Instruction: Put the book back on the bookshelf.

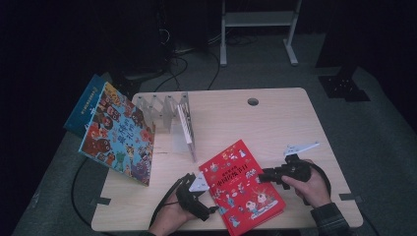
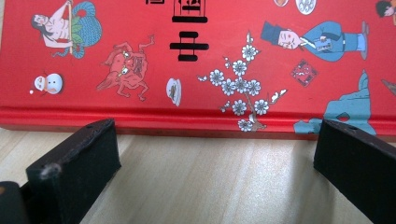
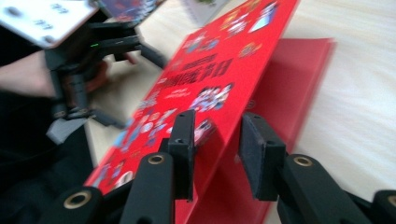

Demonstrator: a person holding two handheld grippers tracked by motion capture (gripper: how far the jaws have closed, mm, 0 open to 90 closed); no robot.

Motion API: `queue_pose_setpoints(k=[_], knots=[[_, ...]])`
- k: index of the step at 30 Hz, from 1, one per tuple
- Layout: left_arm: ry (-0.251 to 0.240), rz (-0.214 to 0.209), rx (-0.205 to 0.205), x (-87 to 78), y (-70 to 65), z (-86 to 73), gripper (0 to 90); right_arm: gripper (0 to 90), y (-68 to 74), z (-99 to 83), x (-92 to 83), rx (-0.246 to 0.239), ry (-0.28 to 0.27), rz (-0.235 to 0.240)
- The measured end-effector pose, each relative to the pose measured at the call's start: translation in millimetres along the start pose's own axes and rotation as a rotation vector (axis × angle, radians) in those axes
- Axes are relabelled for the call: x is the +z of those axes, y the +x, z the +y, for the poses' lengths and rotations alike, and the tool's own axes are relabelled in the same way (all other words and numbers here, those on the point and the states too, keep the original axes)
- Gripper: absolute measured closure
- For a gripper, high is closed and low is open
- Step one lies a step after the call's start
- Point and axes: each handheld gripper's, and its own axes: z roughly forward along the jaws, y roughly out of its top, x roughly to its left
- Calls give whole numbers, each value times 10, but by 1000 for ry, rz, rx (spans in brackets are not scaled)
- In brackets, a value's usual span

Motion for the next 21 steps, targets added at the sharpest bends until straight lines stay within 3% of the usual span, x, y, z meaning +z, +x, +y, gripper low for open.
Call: queue_pose_setpoints(k=[11,21], knots=[[1,-2,4,-2,4,-2,0,697,106,188,26,-30,33,125],[2,0,11,-4,12,-2,0,712,142,298,153,-17,81,155]])
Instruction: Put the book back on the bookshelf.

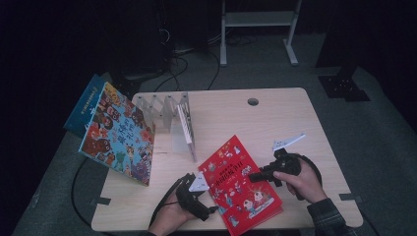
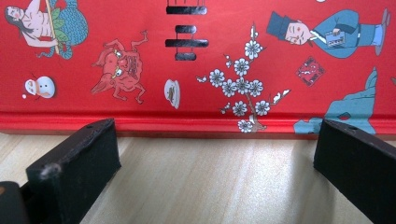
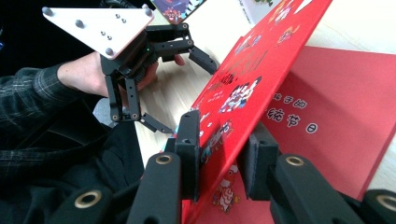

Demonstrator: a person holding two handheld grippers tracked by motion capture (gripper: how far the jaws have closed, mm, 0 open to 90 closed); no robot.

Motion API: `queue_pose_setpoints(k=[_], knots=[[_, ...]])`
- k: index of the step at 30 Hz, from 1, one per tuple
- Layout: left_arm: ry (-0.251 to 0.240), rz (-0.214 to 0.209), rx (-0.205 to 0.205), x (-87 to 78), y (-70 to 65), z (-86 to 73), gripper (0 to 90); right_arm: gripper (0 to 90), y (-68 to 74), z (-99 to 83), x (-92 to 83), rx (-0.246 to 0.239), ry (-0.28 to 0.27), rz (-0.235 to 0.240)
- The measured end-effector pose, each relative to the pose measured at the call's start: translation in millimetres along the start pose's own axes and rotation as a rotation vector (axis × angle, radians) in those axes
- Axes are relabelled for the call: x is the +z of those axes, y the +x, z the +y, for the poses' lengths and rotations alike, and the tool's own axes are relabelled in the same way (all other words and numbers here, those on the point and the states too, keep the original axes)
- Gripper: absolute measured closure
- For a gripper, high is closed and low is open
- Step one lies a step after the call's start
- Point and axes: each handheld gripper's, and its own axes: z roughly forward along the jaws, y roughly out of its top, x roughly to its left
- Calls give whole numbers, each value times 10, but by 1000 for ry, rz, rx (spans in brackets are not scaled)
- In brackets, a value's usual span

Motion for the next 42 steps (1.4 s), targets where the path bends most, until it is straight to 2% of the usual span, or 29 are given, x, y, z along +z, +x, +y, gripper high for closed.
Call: queue_pose_setpoints(k=[10,13,15,29,32,36,38,42], knots=[[10,1,-1,-12,11,-1,0,744,-6,9,-6,28,1,0],[23,11,-25,-28,29,3,0,761,-26,1,-13,42,-13,5],[20,-4,-50,-43,45,6,0,768,-32,-4,-28,52,-19,5],[35,-22,-53,-66,60,12,0,811,5,-2,-204,22,-125,-33],[27,-35,-60,-63,56,19,0,830,22,-8,-281,12,-171,-40],[26,-43,-57,-64,48,33,0,871,70,13,-420,-1,-250,-3],[25,-48,-57,-68,42,41,0,875,128,34,-477,-30,-270,-16],[16,-57,-53,-79,39,57,0,877,213,62,-570,-69,-281,-81]])
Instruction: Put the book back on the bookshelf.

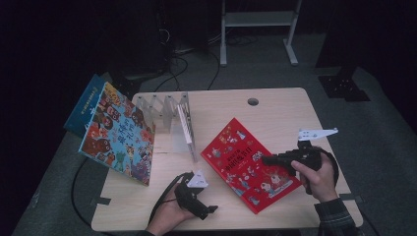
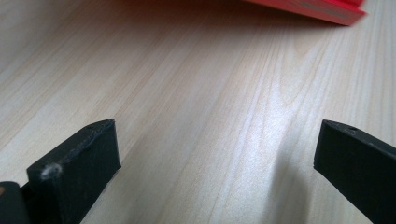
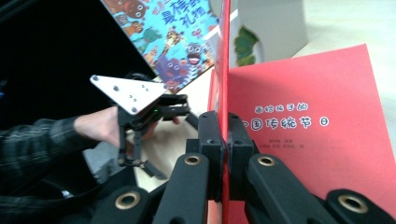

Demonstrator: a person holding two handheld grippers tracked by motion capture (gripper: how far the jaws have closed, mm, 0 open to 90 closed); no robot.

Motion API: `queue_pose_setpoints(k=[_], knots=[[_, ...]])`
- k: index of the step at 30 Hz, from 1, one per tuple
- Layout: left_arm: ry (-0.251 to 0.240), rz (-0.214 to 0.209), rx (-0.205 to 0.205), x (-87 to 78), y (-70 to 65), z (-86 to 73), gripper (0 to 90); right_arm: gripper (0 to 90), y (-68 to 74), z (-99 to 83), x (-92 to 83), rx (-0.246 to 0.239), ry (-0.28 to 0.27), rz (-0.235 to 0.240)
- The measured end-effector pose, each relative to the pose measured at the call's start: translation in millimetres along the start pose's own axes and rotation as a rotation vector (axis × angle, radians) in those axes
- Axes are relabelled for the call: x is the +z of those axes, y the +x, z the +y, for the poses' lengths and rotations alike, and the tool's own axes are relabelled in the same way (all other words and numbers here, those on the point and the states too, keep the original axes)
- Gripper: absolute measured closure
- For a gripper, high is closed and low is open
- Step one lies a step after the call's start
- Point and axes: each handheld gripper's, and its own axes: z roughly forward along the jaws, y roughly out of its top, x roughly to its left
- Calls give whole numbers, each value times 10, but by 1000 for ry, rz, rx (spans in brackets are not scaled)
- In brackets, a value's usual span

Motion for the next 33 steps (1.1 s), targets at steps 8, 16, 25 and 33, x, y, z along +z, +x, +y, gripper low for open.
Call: queue_pose_setpoints(k=[8,16,25,33], knots=[[-67,-31,-18,-50,16,88,0,878,39,55,-135,-49,-50,-71],[-177,-42,-48,-157,81,286,0,878,106,141,-292,-76,-93,-94],[-291,-4,-56,-305,173,659,0,878,178,245,-456,-104,-153,-91],[-383,36,-76,-448,333,977,0,878,224,287,-525,-118,-183,-72]])
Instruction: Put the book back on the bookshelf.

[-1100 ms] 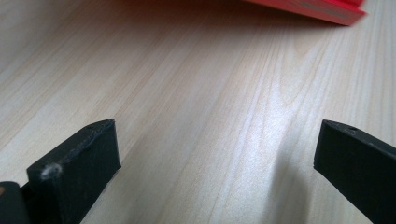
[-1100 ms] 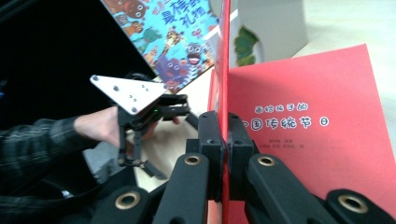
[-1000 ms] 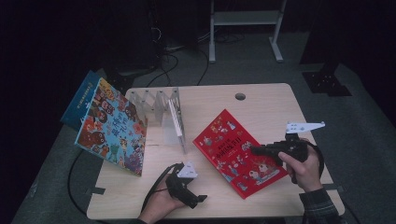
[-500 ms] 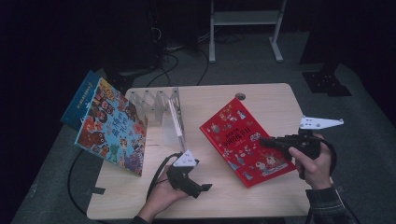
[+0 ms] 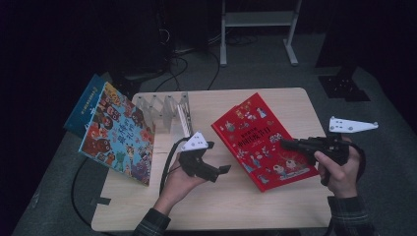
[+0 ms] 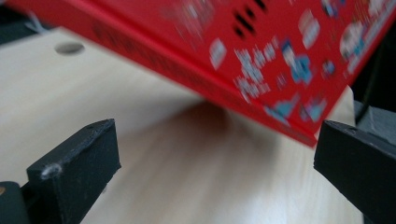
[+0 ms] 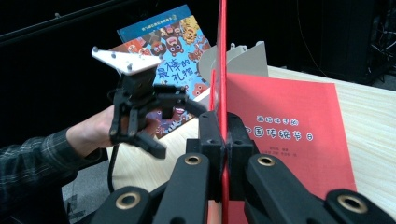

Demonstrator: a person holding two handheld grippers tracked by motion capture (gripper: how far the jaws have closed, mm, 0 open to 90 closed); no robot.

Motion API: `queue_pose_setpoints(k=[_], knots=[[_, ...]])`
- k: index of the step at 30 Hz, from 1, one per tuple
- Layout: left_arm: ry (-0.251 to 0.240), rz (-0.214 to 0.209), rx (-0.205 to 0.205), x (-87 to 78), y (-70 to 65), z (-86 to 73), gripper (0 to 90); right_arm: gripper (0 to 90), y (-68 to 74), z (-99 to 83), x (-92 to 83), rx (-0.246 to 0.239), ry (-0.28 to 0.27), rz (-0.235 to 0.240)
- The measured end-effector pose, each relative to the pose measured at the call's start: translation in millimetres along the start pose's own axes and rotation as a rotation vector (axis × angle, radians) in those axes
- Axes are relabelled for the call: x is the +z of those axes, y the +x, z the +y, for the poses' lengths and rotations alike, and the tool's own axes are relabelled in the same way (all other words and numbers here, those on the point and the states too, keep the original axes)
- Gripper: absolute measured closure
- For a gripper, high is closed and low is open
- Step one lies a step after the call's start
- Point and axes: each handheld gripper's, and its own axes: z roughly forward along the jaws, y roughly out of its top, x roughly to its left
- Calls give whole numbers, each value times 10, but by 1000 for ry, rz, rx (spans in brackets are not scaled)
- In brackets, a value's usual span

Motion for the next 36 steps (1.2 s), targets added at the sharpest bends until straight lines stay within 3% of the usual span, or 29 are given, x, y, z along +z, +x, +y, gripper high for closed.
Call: queue_pose_setpoints(k=[6,16,23,30,34,36], knots=[[-38,7,-15,37,81,150,0,879,30,20,1,-8,-7,13],[-63,-63,-70,122,143,141,0,878,32,15,41,-5,-10,53],[-77,-105,-102,93,190,132,0,878,20,4,73,5,-14,79],[-123,-128,-117,17,212,147,52,878,-5,-13,111,17,-23,106],[-145,-147,-105,-9,206,165,119,879,-17,-37,153,26,-11,117],[-202,-163,-113,-61,220,172,187,879,-25,-50,169,35,-14,138]])
